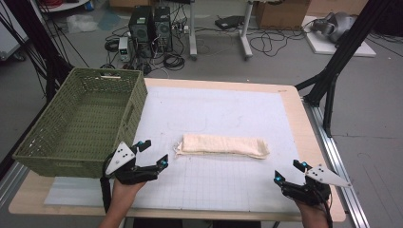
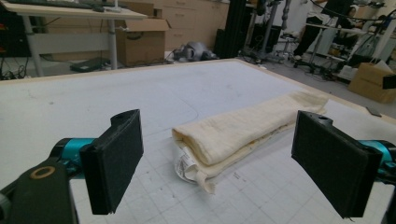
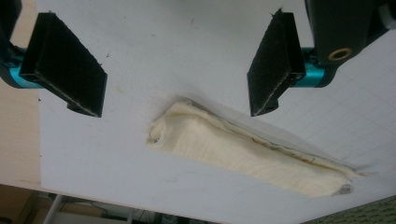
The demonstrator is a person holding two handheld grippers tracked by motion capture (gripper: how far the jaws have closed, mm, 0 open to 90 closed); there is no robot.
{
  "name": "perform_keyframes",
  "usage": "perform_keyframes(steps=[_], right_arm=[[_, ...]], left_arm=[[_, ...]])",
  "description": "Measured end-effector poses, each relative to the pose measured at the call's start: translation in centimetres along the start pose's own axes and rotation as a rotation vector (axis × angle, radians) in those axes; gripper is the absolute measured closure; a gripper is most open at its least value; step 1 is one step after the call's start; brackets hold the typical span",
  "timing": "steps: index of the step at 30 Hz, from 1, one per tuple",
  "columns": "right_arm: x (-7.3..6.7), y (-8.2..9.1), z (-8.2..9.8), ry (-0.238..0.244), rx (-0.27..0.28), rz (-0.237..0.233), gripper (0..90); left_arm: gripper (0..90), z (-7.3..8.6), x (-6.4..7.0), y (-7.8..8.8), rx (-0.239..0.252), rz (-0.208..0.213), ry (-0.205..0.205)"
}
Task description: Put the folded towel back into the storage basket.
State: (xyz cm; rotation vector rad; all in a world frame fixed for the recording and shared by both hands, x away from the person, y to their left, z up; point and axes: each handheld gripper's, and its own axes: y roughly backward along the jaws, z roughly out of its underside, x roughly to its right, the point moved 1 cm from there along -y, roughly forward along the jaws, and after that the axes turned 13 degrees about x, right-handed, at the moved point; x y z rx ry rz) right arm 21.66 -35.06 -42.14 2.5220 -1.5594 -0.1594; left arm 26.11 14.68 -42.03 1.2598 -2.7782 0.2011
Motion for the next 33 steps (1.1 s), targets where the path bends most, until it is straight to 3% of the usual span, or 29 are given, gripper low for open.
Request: perform_keyframes(steps=[33], right_arm=[[0.13, -0.26, 0.26, 0.002, -0.014, -0.019, 18.5]], left_arm=[[17.6, 0.56, 0.44, -0.56, -0.062, 0.031, 0.020]])
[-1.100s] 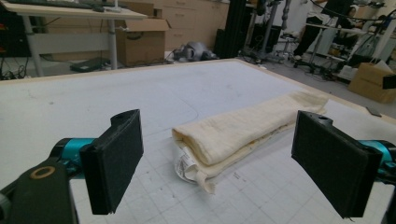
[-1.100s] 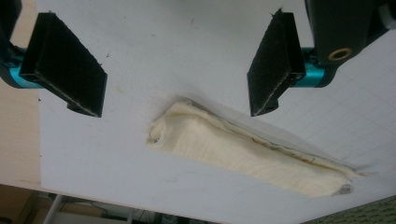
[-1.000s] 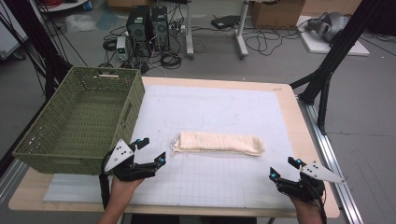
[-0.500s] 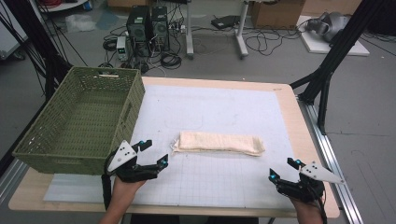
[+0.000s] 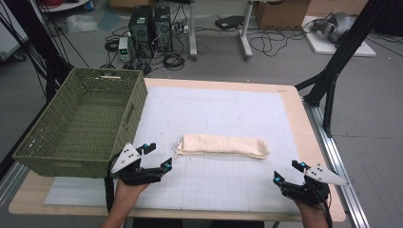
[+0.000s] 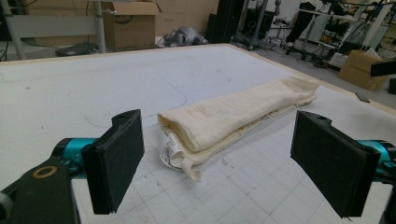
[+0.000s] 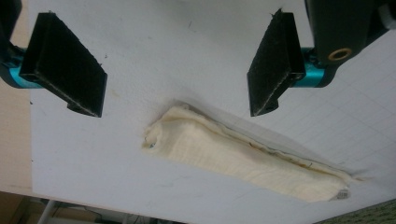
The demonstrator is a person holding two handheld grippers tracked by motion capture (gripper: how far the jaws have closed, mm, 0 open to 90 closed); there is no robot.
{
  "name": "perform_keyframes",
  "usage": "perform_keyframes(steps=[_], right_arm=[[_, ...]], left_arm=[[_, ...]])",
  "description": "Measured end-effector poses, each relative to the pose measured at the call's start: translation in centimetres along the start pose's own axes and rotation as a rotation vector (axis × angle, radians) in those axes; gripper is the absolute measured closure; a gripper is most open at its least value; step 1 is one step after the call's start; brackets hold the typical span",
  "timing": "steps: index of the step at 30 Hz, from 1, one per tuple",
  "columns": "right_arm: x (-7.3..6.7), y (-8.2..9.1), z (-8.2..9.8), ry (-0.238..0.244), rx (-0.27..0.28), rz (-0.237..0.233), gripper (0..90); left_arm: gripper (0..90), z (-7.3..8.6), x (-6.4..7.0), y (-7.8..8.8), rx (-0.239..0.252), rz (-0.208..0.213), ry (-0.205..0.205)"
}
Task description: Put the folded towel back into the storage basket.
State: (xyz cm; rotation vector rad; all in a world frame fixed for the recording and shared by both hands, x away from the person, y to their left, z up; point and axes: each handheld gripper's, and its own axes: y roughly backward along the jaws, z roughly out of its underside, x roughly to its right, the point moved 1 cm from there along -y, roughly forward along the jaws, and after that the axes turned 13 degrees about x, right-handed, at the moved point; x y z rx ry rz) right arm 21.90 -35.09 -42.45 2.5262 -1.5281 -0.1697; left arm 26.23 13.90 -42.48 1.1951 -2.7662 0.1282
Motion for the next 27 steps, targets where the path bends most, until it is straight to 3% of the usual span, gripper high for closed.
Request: perform_keyframes(steps=[11, 17, 20, 27], right_arm=[[-0.2, -0.3, 0.1, 0.008, -0.014, -0.005, 18.5], [0.1, -0.2, 0.1, -0.011, -0.003, 0.000, 18.5], [0.0, -0.3, 0.1, -0.007, -0.007, -0.001, 18.5], [0.0, -0.3, 0.2, -0.014, -0.012, 0.000, 18.5]], left_arm=[[18.4, -0.8, 0.0, -0.7, -0.019, 0.033, 0.023], [17.9, -2.0, -0.2, -2.4, -0.039, 0.041, 0.021], [17.9, -3.0, -0.2, -4.0, -0.060, 0.045, 0.032], [18.4, -3.9, 0.0, -5.9, -0.081, 0.051, 0.041]])
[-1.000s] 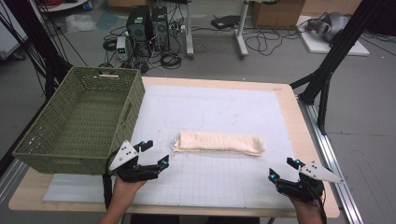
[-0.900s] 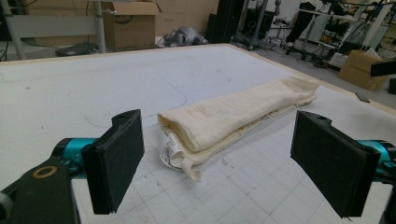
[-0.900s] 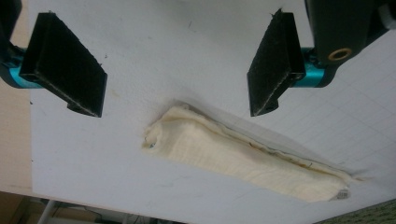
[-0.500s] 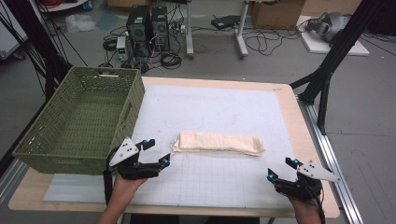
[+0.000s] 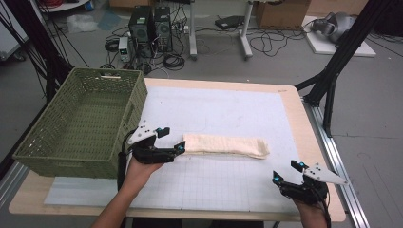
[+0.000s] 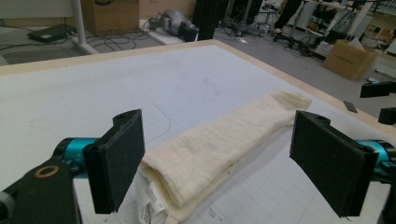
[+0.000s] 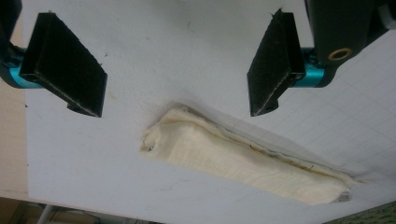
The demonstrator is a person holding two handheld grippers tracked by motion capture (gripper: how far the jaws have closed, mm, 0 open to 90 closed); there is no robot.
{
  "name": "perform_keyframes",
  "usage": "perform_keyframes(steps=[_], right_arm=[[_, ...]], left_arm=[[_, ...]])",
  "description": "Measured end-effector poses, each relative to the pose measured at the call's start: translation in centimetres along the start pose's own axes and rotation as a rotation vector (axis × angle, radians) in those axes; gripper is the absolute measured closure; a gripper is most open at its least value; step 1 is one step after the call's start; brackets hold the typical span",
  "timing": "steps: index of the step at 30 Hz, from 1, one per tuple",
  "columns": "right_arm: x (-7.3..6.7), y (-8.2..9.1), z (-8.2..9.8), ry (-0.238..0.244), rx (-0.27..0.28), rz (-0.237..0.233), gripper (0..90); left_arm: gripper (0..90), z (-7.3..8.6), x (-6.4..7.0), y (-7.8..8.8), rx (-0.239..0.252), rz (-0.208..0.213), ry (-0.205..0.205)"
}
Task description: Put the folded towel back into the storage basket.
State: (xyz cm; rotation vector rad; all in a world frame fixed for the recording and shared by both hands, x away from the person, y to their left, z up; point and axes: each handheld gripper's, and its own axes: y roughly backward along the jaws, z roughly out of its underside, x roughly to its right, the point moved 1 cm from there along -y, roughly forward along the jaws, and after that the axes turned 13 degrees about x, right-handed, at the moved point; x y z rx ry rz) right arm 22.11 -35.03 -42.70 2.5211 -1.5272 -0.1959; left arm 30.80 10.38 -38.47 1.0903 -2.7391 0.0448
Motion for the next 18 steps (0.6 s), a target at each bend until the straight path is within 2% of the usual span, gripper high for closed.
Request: perform_keyframes(steps=[3, 7, 9, 12, 13, 14, 18], right_arm=[[0.1, 0.0, 0.0, 0.000, 0.002, -0.001, 18.5], [0.0, 0.0, 0.0, 0.002, 0.003, -0.002, 18.5], [-0.1, -0.1, 0.0, 0.000, -0.001, -0.003, 18.5], [-0.1, -0.1, -0.1, 0.005, 0.002, -0.006, 18.5], [-0.1, -0.1, -0.1, 0.004, 0.001, -0.006, 18.5], [-0.1, -0.1, 0.0, 0.001, -0.001, -0.005, 18.5], [0.1, -0.1, 0.0, 0.000, 0.002, -0.004, 18.5]], left_arm=[[18.6, -0.2, 0.0, -0.3, 0.001, -0.001, 0.007], [19.2, -0.5, 0.0, -1.3, -0.016, -0.008, -0.006], [20.0, -0.5, -0.3, -2.0, -0.017, -0.032, -0.012], [21.2, 0.0, -1.0, -2.6, -0.050, -0.069, -0.008], [21.3, 0.0, -1.0, -2.6, -0.050, -0.069, -0.008], [21.3, 0.5, -1.4, -3.1, -0.083, -0.093, -0.006], [21.6, 1.2, -1.7, -4.0, -0.121, -0.118, -0.007]])
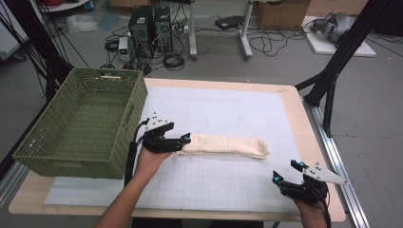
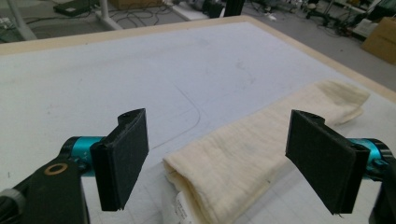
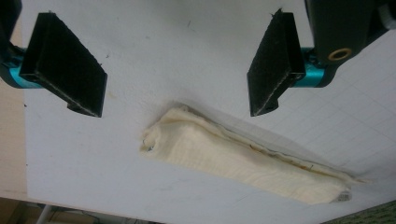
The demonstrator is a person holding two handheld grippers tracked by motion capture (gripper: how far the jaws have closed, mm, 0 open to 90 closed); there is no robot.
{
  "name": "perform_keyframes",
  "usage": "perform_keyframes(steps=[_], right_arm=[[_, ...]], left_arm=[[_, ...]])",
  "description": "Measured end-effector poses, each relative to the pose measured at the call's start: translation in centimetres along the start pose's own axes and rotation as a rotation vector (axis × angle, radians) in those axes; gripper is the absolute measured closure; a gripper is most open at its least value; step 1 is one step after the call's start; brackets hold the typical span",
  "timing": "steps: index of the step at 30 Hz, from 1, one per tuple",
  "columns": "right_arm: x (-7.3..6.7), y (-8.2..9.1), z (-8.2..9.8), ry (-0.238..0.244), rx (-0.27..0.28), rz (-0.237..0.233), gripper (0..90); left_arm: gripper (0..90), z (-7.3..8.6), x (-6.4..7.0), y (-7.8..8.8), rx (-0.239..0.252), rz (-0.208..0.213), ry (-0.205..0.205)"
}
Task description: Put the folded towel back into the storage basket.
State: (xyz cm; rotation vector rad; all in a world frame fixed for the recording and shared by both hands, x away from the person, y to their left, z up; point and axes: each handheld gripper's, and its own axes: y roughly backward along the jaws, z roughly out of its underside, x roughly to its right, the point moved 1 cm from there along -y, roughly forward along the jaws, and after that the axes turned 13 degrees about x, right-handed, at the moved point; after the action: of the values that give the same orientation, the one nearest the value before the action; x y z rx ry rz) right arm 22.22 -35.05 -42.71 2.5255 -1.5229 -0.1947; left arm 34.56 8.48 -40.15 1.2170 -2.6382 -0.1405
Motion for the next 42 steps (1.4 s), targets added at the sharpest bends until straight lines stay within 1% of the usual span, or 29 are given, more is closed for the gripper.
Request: perform_keyframes(steps=[3, 5, 8, 10, 12, 13, 15, 16, 18, 21, 22, 24, 25, 26, 27, 28, 29, 30, 31, 32, 33, 34, 38, 40, 42], right_arm=[[0.0, 0.0, 0.0, -0.004, -0.004, -0.001, 18.5], [0.0, -0.1, 0.0, 0.004, -0.002, -0.002, 18.5], [-0.1, -0.1, 0.0, 0.000, -0.006, -0.002, 18.5], [-0.1, -0.1, 0.0, 0.002, -0.006, -0.004, 18.5], [-0.1, -0.1, 0.0, -0.002, -0.007, -0.002, 18.5], [-0.1, -0.1, 0.0, -0.001, -0.006, -0.002, 18.5], [-0.1, -0.1, 0.0, 0.003, -0.002, -0.003, 18.5], [0.0, -0.1, 0.0, 0.006, -0.001, -0.003, 18.5], [0.0, -0.1, 0.0, 0.003, -0.002, -0.004, 18.5], [0.0, -0.1, 0.1, 0.002, -0.005, -0.004, 18.5], [0.0, -0.1, 0.1, -0.001, -0.007, -0.005, 18.5], [-0.1, -0.1, 0.1, 0.004, -0.009, -0.006, 18.5], [-0.1, -0.2, 0.1, 0.002, -0.007, -0.007, 18.5], [-0.1, -0.2, 0.1, 0.005, -0.007, -0.006, 18.5], [-0.1, -0.1, 0.1, 0.004, -0.009, -0.006, 18.5], [-0.1, -0.1, 0.1, 0.003, -0.007, -0.006, 18.5], [-0.1, -0.1, 0.1, 0.003, -0.006, -0.005, 18.5], [-0.1, -0.1, 0.1, 0.003, -0.005, -0.006, 18.5], [-0.1, -0.1, 0.1, 0.003, -0.005, -0.005, 18.5], [-0.1, -0.1, 0.1, 0.001, -0.009, -0.002, 18.5], [-0.1, -0.2, 0.1, 0.004, -0.007, -0.002, 18.6], [-0.1, -0.2, 0.1, 0.006, -0.008, -0.002, 18.7], [-0.1, -0.2, 0.2, 0.000, -0.012, -0.001, 18.8], [0.0, -0.3, 0.2, -0.004, -0.012, 0.000, 18.8], [0.0, -0.2, 0.2, -0.001, -0.011, 0.002, 18.8]], left_arm=[[21.9, 0.6, -0.3, -0.9, -0.047, -0.019, 0.008], [23.0, 1.1, -0.6, -1.5, -0.084, -0.038, 0.015], [24.3, 1.8, -0.7, -2.3, -0.119, -0.055, 0.031], [26.1, 2.2, -0.6, -2.7, -0.152, -0.062, 0.030], [29.0, 2.7, -0.6, -3.1, -0.192, -0.071, 0.018], [31.3, 2.9, -0.6, -3.2, -0.200, -0.077, 0.015], [36.0, 3.1, -0.7, -3.3, -0.208, -0.073, 0.010], [36.2, 3.2, -0.6, -3.4, -0.215, -0.076, 0.002], [36.5, 3.3, -0.5, -3.4, -0.227, -0.066, -0.008], [37.1, 3.6, -0.4, -3.4, -0.256, -0.058, -0.036], [37.5, 3.8, -0.3, -3.5, -0.256, -0.057, -0.034], [38.3, 4.2, -0.3, -3.5, -0.274, -0.053, -0.038], [39.3, 4.4, -0.3, -3.5, -0.281, -0.047, -0.042], [42.0, 4.6, -0.2, -3.5, -0.292, -0.044, -0.054], [43.4, 4.6, -0.2, -3.5, -0.292, -0.044, -0.054], [46.4, 4.7, 0.2, -3.4, -0.283, -0.039, -0.087], [51.2, 4.7, 0.2, -3.4, -0.283, -0.039, -0.087], [59.2, 4.7, 0.4, -3.3, -0.284, -0.001, -0.104], [64.7, 4.7, 0.6, -3.3, -0.283, 0.011, -0.121], [70.2, 4.7, 0.6, -3.3, -0.283, 0.011, -0.121], [75.4, 4.7, 0.8, -3.3, -0.283, 0.028, -0.141], [78.5, 4.6, 0.9, -3.2, -0.280, 0.030, -0.145], [81.4, 4.5, 0.7, -3.0, -0.273, 0.032, -0.143], [81.6, 4.3, 0.8, -2.7, -0.252, 0.044, -0.140], [81.6, 4.0, 0.8, -2.1, -0.227, 0.062, -0.146]])
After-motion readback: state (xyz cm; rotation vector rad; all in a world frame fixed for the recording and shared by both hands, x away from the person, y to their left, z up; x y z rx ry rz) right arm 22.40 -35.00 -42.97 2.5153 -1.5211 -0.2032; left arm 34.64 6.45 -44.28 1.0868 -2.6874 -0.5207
